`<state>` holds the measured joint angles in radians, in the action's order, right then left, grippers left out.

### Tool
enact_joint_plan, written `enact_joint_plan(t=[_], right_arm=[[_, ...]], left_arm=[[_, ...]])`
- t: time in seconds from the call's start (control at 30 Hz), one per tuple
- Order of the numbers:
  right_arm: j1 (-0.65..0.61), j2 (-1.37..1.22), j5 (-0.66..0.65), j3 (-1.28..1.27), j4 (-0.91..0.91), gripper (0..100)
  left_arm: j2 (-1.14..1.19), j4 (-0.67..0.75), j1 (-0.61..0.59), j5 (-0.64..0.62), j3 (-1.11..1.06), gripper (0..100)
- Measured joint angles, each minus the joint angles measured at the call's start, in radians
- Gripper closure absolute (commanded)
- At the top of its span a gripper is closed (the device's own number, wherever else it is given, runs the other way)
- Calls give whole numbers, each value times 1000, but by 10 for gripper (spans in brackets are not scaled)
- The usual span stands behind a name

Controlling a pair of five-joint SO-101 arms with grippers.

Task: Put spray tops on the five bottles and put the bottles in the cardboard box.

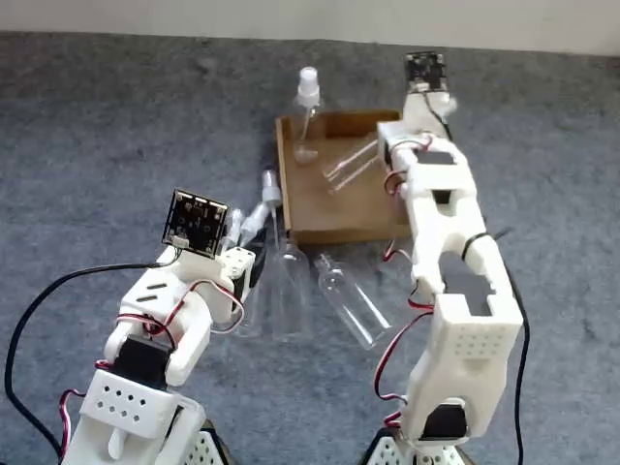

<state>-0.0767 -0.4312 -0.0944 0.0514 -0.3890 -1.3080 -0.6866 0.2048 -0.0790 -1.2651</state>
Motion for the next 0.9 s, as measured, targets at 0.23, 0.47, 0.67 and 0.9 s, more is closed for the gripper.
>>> enact_joint_plan(t=[0.23, 0.47, 0.67, 0.9], right_arm=[[37, 2, 0, 124, -216, 764], [103, 2, 92, 285, -393, 868], [140, 2, 305, 368, -440, 878], [143, -60, 488, 433, -440, 878]], left_arm=[[0, 0, 0, 0, 0, 870], [0, 0, 0, 0, 0, 870], [0, 0, 0, 0, 0, 870], [0, 0, 0, 0, 0, 870]])
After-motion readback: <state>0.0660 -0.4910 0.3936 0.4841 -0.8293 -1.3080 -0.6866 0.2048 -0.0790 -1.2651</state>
